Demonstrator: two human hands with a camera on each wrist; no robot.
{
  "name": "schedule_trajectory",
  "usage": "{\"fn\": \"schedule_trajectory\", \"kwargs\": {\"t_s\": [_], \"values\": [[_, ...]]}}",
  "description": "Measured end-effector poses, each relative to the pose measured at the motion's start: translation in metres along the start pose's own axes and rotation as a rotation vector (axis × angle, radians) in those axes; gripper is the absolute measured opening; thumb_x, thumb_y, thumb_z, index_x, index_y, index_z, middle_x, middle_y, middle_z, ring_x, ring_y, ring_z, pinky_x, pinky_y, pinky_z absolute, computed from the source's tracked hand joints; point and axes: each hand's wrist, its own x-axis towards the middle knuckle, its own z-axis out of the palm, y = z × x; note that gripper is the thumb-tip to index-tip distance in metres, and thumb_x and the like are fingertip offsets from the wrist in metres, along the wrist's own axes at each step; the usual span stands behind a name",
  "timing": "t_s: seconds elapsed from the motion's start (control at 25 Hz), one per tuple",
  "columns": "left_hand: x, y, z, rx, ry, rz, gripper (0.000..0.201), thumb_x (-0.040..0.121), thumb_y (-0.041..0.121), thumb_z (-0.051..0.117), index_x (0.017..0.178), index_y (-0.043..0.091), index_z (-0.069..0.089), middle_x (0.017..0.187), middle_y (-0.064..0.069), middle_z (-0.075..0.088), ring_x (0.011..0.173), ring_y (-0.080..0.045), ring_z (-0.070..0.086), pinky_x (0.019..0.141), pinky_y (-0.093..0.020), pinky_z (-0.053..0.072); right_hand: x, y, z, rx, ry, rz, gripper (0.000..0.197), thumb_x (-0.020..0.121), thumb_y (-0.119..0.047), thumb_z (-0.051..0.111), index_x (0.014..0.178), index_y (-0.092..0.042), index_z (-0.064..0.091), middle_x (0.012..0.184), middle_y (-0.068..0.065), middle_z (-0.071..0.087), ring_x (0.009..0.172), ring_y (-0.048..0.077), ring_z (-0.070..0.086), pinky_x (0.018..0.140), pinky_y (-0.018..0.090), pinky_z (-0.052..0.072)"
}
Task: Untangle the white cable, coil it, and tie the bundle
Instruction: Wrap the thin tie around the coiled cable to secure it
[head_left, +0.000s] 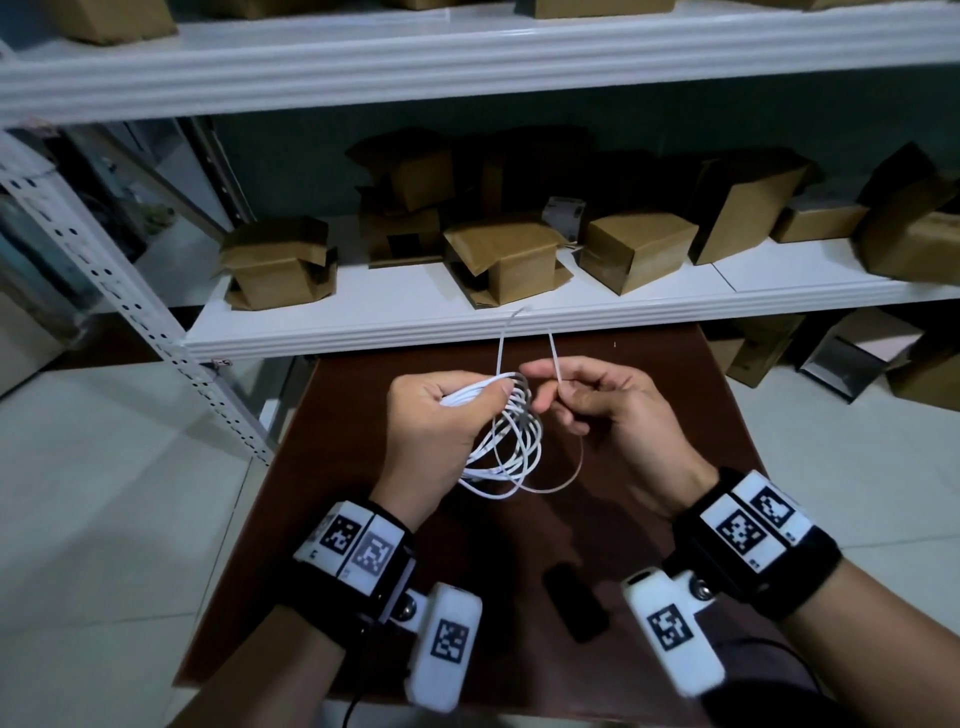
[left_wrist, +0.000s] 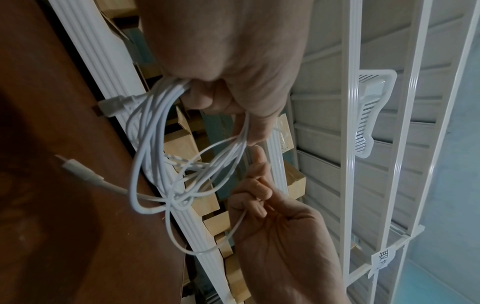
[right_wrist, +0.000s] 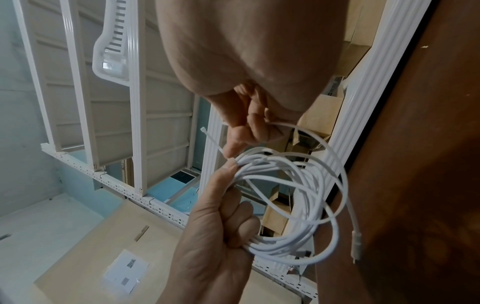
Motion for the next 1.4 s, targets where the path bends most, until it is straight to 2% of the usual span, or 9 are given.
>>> {"fn": "schedule_trajectory", "kwargs": {"t_s": [0.32,0.48,0.64,0.76,0.92,1.04,1.16,1.28,1.4], "values": [[0.004,0.000,-0.002,0.005,0.011,0.028,0.008,0.086,0.002,0.082,0.079,0.006,0.083,0.075,-0.010,0.080,0.065,-0.010,0.070,0.062,-0.022,0.054,-0.002,-0.001,0.003,-0.049,0.018,-0.020,0.032,0.096,0.013,0.042,0.116,0.016,0.066,0.082,0.023,0.064,0.064,0.017,0.043,0.057,0.023,0.030],[0.002,0.001,-0.002,0.001,-0.005,0.033,0.006,0.088,0.003,0.081,0.083,0.000,0.083,0.078,-0.015,0.080,0.068,-0.016,0.072,0.064,-0.027,0.055,-0.004,-0.004,0.007,-0.087,0.052,-0.024,0.033,0.106,-0.006,0.045,0.112,0.020,0.064,0.076,0.018,0.062,0.061,0.014,0.043,0.057,0.021,0.033],[0.003,-0.001,-0.002,0.001,-0.010,0.037,0.008,0.088,0.008,0.081,0.086,0.000,0.083,0.080,-0.019,0.080,0.073,-0.030,0.075,0.071,-0.042,0.059,-0.005,-0.003,0.008,-0.126,0.039,-0.031,0.029,0.104,-0.009,0.056,0.105,0.019,0.066,0.069,0.010,0.059,0.056,0.008,0.046,0.056,0.013,0.038],[0.000,-0.001,-0.002,0.014,-0.044,0.036,0.010,0.089,0.009,0.080,0.087,-0.001,0.083,0.081,-0.021,0.079,0.079,-0.045,0.078,0.073,-0.058,0.061,-0.007,-0.002,0.006,-0.136,0.016,-0.002,0.022,0.100,-0.001,0.059,0.113,0.013,0.069,0.067,0.011,0.061,0.057,0.012,0.048,0.056,0.015,0.041],[-0.005,-0.001,0.001,0.088,-0.055,0.042,0.014,0.086,0.018,0.081,0.084,0.005,0.084,0.078,-0.018,0.080,0.072,-0.026,0.072,0.068,-0.061,0.058,-0.010,-0.005,0.010,-0.196,0.019,0.022,0.015,0.096,0.003,0.057,0.106,0.011,0.065,0.056,0.010,0.057,0.048,0.012,0.050,0.052,0.020,0.037],[-0.004,-0.005,0.004,0.133,-0.053,0.050,0.018,0.083,0.026,0.082,0.082,0.008,0.085,0.078,-0.015,0.080,0.072,-0.022,0.070,0.069,-0.060,0.057,-0.009,-0.006,0.014,-0.130,0.043,0.002,0.015,0.102,-0.005,0.055,0.109,0.008,0.061,0.047,0.006,0.050,0.040,0.010,0.043,0.050,0.018,0.039],[-0.010,-0.006,0.009,0.143,-0.071,0.065,0.015,0.084,0.022,0.081,0.079,0.009,0.084,0.075,-0.013,0.080,0.070,-0.019,0.070,0.066,-0.049,0.057,-0.011,-0.004,0.014,-0.105,0.055,-0.020,0.021,0.105,-0.009,0.054,0.115,0.008,0.059,0.047,0.004,0.052,0.040,0.009,0.043,0.050,0.018,0.039],[-0.020,-0.007,0.017,0.149,-0.185,0.079,0.016,0.089,0.010,0.078,0.074,0.008,0.083,0.073,-0.009,0.080,0.070,-0.016,0.073,0.070,-0.036,0.059,-0.013,-0.002,0.012,-0.072,0.058,-0.007,0.024,0.103,-0.008,0.058,0.123,0.004,0.063,0.050,0.004,0.055,0.041,0.009,0.045,0.048,0.017,0.038],[-0.018,-0.018,0.021,0.204,-0.163,0.069,0.009,0.086,0.019,0.084,0.077,0.016,0.085,0.073,-0.010,0.079,0.068,-0.017,0.069,0.064,-0.053,0.059,-0.013,-0.005,0.011,-0.031,0.095,-0.029,0.014,0.099,-0.005,0.063,0.112,0.000,0.067,0.049,0.002,0.053,0.041,0.008,0.043,0.046,0.016,0.036]]}}
